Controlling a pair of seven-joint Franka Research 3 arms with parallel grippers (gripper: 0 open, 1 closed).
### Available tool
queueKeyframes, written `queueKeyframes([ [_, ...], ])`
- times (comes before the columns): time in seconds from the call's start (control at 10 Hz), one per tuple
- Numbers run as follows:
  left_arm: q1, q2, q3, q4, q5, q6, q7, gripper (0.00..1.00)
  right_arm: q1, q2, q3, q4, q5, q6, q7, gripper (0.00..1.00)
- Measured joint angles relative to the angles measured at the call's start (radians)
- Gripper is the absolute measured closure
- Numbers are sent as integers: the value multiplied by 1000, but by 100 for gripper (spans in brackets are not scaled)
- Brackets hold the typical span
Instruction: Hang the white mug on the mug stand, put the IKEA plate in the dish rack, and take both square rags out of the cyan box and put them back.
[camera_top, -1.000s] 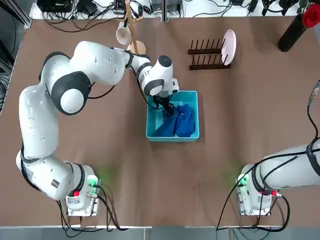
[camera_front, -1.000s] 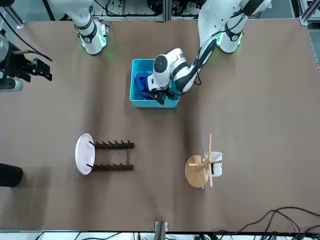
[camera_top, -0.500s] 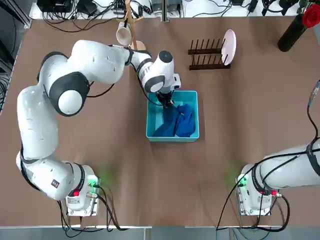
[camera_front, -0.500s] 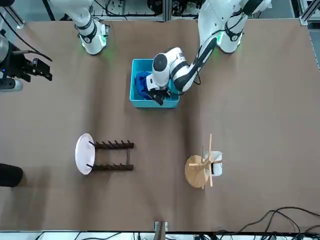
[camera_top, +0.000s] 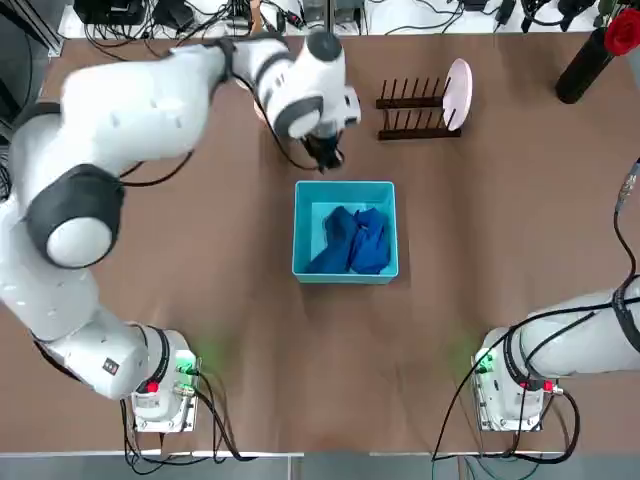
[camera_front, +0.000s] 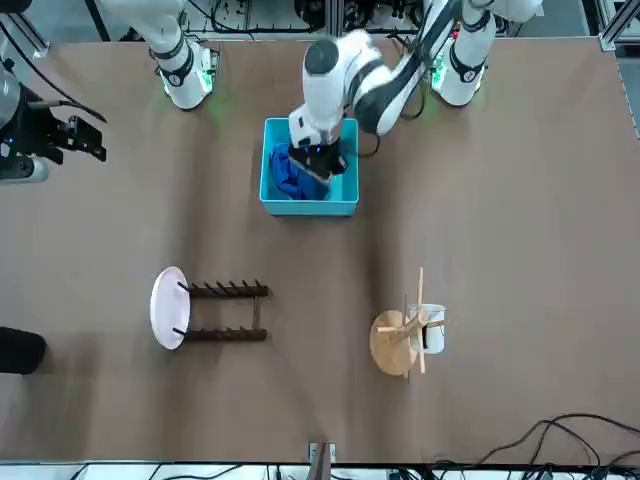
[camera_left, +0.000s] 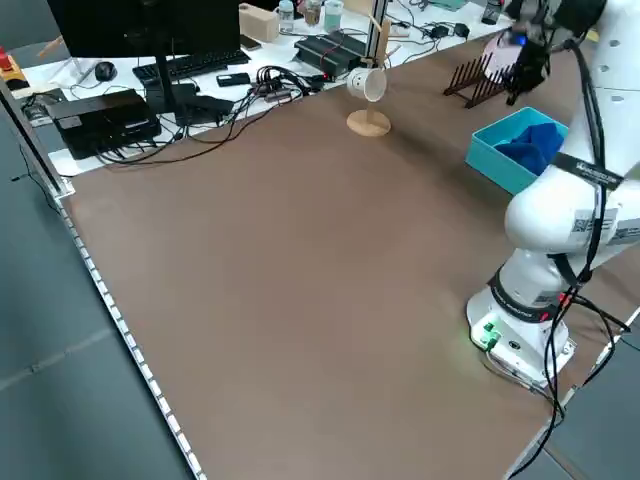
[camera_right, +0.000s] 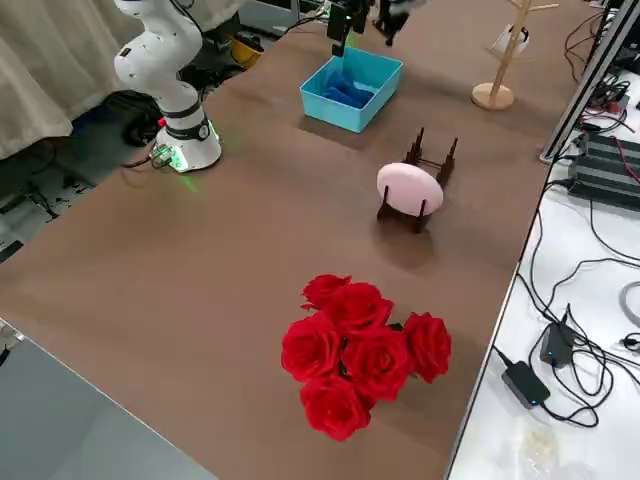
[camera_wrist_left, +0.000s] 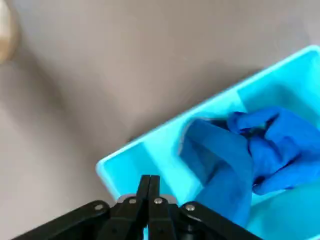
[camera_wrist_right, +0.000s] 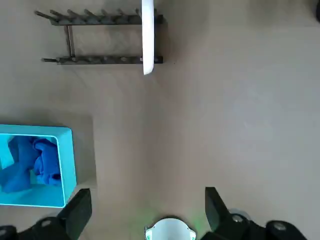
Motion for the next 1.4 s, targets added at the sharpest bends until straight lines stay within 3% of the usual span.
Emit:
queueKeyframes([
  [0.2,30,-61,4,-11,-7,-47,43,91,10,0,1,-1,0,0,0,0],
  [0.3,19,-28,3,-10,-7,-46,50,77,13,0,1,-3,0,0,0,0],
  [0.8,-105,317,3,13,-5,39,53,4,23,1,2,-22,1,0,-1,0],
  [1.2,-114,413,15,15,123,64,36,0,23,5,1,-25,1,1,-1,0],
  [1.3,-114,424,20,15,132,80,22,3,23,5,0,-25,1,1,-1,0],
  [1.4,-117,426,19,17,133,86,-4,19,23,5,0,-25,1,1,-1,0],
])
